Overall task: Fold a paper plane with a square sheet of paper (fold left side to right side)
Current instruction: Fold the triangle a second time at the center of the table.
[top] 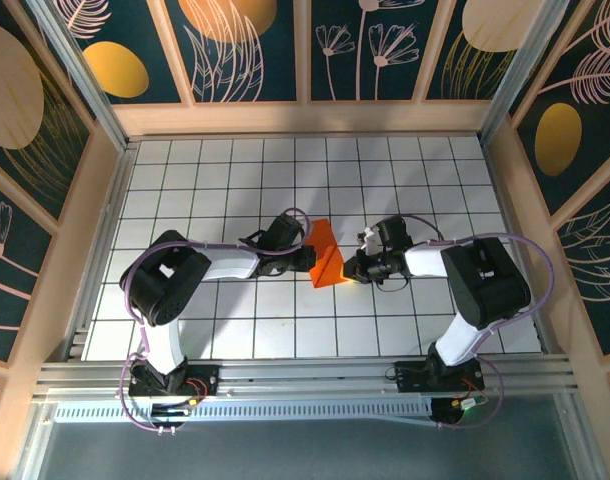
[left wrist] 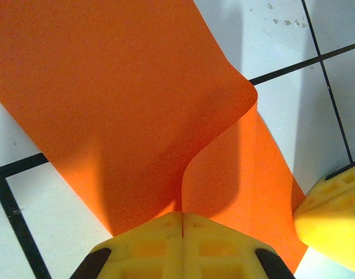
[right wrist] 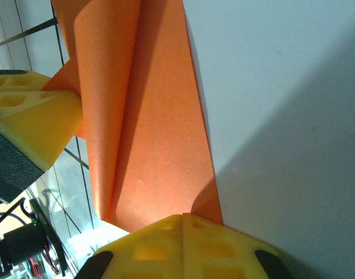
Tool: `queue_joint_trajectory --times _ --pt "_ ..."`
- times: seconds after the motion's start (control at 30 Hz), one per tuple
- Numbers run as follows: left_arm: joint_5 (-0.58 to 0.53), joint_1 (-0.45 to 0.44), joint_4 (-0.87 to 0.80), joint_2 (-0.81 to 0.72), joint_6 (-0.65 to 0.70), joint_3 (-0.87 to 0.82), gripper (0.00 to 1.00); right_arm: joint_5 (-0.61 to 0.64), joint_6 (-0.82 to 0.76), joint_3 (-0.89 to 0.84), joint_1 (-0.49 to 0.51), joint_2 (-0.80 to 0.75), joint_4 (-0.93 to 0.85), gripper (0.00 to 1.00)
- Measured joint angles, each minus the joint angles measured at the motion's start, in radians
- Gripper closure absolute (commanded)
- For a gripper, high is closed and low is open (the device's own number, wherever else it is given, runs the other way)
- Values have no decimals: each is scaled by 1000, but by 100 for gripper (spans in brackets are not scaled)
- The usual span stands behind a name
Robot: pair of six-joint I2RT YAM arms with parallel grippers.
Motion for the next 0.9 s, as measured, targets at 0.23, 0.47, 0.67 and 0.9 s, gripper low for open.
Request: queue_joint_trajectory --times 0.23,0.47,0.67,0.9 --pt "3 0 0 14 0 0 100 0 0 0 0 0 0 100" --pt "6 0 4 23 7 8 100 -1 0 4 0 -1 -5 100" --pt "6 0 6 30 11 15 100 18 0 9 0 -38 -38 100" --pt "6 0 6 30 14 16 100 15 21 66 28 -56 -32 100"
